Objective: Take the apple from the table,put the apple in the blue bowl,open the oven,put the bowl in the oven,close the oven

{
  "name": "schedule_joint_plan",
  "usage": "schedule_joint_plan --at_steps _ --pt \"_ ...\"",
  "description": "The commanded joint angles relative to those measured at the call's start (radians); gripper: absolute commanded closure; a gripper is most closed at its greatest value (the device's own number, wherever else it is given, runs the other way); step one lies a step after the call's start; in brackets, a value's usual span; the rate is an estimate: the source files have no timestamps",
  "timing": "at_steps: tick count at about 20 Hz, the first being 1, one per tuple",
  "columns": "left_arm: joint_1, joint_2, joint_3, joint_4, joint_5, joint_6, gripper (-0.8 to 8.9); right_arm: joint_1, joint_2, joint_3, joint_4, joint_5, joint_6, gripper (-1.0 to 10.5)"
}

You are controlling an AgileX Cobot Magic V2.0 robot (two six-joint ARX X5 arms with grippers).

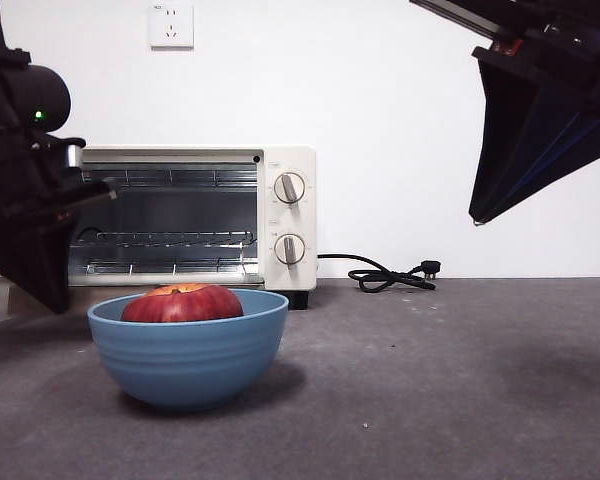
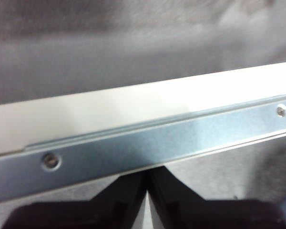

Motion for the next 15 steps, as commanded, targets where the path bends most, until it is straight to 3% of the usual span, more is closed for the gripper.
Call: schedule_joint_plan --at_steps 1,5,8,15 --pt "-0.009 0.004 -0.01 0.062 -0.01 0.001 8.2 0.0 -0.001 -0.011 0.003 0.003 -0.016 9.5" --pt "-0.037 -0.006 -0.012 0.035 -0.01 0.001 8.2 0.0 -0.001 -0.011 0.01 -0.006 -0.016 9.4" --pt "-0.066 -0.052 -0.012 -0.008 -0.009 0.006 8.19 0.0 -0.001 -0.004 0.034 -0.061 -0.02 9.4" --pt "-0.153 -0.306 -0.012 -0.274 -0.006 0.1 8.18 0.0 0.105 0.195 0.012 -0.169 -0.041 8.5"
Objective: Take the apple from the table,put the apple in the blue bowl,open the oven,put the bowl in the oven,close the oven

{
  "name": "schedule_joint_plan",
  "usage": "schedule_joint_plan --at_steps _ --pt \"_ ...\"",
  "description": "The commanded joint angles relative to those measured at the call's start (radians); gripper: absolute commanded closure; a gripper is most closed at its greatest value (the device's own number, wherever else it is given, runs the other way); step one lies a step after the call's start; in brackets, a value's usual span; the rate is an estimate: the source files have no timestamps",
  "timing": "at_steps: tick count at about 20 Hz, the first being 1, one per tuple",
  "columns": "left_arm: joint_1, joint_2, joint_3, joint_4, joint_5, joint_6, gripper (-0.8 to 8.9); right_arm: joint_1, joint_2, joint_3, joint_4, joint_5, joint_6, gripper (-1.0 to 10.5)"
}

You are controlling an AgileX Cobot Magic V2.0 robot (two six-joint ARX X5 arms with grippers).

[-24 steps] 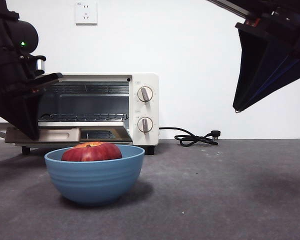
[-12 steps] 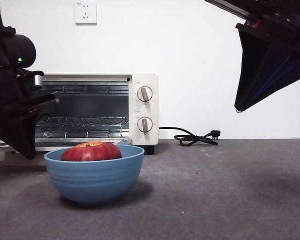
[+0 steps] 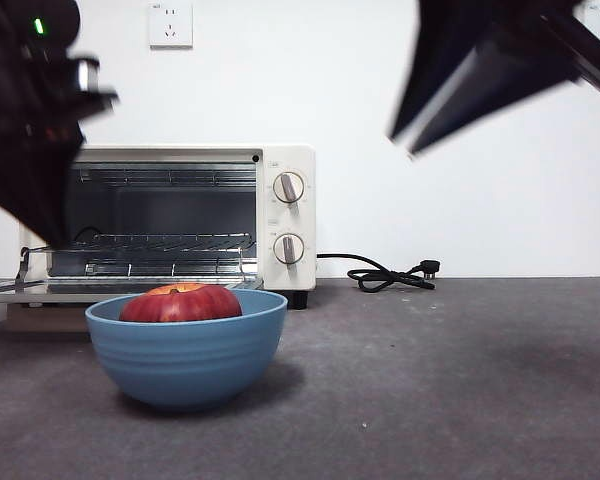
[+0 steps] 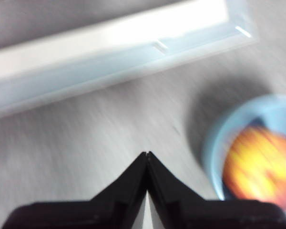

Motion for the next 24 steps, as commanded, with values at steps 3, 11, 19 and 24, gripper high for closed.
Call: schedule_joint_plan --at_steps 3,11,19,24 --pt "-0.038 -0.179 -0.002 -0.104 0.0 0.045 8.18 0.0 0.189 0.203 -0.097 -0.053 -0.034 7.5" --pt "-0.048 -0.473 -0.002 -0.277 0.001 0.041 8.18 0.001 0.535 0.438 -0.219 -0.09 -0.108 7.2" --pt "-0.048 -0.659 -0.002 -0.405 0.001 0.007 8.18 0.001 0.654 0.444 -0.114 -0.031 -0.106 7.2" --pt "-0.048 -0.726 -0.002 -0.414 0.001 -0.006 8.18 0.001 0.701 0.444 -0.072 0.01 -0.108 7.2"
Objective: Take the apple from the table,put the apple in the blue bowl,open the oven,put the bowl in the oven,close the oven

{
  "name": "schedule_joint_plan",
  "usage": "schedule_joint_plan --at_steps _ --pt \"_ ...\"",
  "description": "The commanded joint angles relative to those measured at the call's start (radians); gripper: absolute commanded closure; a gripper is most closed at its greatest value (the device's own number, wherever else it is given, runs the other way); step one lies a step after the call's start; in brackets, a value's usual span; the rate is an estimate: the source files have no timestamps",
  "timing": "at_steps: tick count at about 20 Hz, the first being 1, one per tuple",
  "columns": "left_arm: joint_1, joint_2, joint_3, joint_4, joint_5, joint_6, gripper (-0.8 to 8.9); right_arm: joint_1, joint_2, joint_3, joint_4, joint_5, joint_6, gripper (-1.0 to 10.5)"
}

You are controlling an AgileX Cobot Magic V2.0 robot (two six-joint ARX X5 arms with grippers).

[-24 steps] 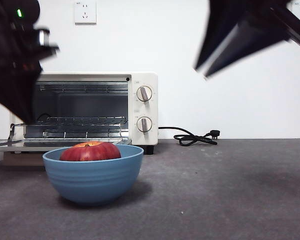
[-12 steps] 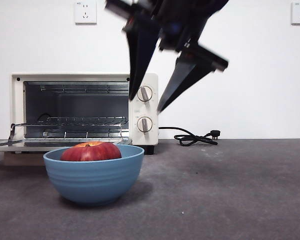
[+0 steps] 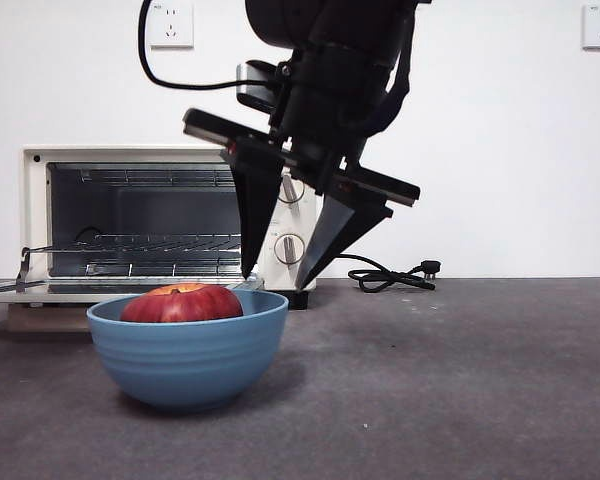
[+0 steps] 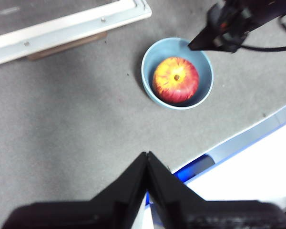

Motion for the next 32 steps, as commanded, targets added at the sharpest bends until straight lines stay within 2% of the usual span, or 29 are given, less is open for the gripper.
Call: schedule_joint_plan --at_steps 1,11,15,19,21,25,27,32 --pt "-0.003 -0.017 -0.002 0.0 0.0 -0.016 8.18 0.001 0.024 0.004 0.028 0.011 -0.011 7.2" --pt "-0.003 -0.021 -0.002 0.0 0.0 -0.016 8.18 0.001 0.077 0.004 0.043 0.01 -0.01 7.3" --pt "-0.003 -0.021 -0.002 0.0 0.0 -0.015 8.18 0.001 0.077 0.004 0.022 0.01 -0.01 8.9" --pt "-0.003 -0.021 -0.002 0.0 0.0 -0.015 8.18 0.001 0.077 0.004 0.004 0.002 -0.01 8.9" --pt "-0.003 -0.021 -0.002 0.0 0.0 -0.015 8.18 0.001 0.077 0.004 0.004 0.006 -0.009 9.6" --pt "-0.003 -0.021 -0.002 0.0 0.0 -0.015 8.18 0.001 0.074 0.01 0.002 0.015 0.012 9.6" --pt "-0.003 -0.021 -0.002 0.0 0.0 -0.016 8.18 0.002 0.063 0.04 -0.034 0.039 0.026 9.6" --pt "-0.003 -0.02 -0.002 0.001 -0.001 -0.052 8.18 0.008 0.071 0.253 -0.11 0.051 0.029 9.6"
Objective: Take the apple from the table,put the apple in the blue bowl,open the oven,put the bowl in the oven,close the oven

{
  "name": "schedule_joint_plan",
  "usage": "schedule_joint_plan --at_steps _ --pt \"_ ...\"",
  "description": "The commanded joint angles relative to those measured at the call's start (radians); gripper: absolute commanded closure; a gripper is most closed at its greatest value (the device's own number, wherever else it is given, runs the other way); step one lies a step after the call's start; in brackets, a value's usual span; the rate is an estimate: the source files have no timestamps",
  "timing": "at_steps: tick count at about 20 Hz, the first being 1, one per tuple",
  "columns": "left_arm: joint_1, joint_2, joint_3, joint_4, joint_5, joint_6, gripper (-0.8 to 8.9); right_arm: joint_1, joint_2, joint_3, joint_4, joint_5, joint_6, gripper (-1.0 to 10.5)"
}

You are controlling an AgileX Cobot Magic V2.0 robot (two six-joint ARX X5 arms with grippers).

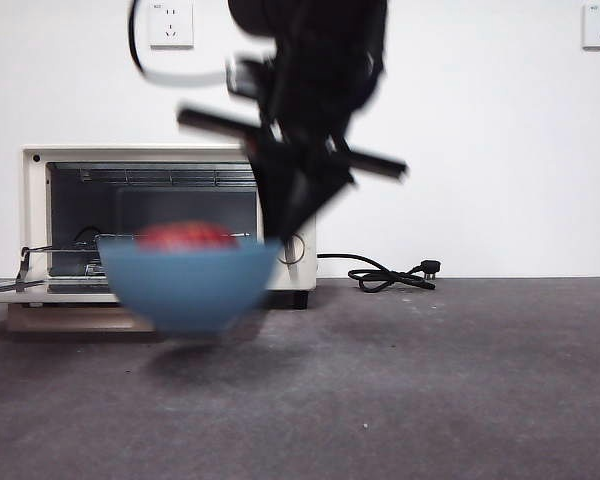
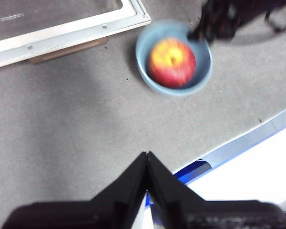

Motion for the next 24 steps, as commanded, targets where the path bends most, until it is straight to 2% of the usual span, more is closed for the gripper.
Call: schedule_joint_plan --at_steps 1,4,7,10,12,17,24 --pt "-0.003 -0.003 -0.002 0.004 -0.003 -0.024 8.18 0.003 0.02 0.107 0.011 -0.003 0.016 9.6" --pt "-0.003 -0.003 -0.002 0.008 -0.013 -0.05 8.18 -0.017 0.115 0.306 -0.024 -0.011 0.022 9.6" --pt "-0.003 -0.003 -0.002 0.004 -0.031 -0.06 8.18 -0.037 0.283 0.589 -0.117 -0.026 0.023 9.6" --pt "-0.003 -0.004 -0.002 0.002 -0.031 -0.06 8.18 -0.063 0.452 0.859 -0.197 -0.029 0.062 9.6" --pt "-0.003 -0.01 -0.002 0.001 -0.031 -0.06 8.18 -0.078 0.53 0.973 -0.225 -0.039 0.098 9.6" --pt "-0.003 -0.013 -0.002 0.001 -0.031 -0.06 8.18 -0.129 0.587 1.009 -0.22 -0.052 0.146 9.6" --pt "-0.003 -0.013 -0.002 0.0 -0.031 -0.06 8.18 -0.167 0.601 1.009 -0.174 -0.007 0.22 9.6"
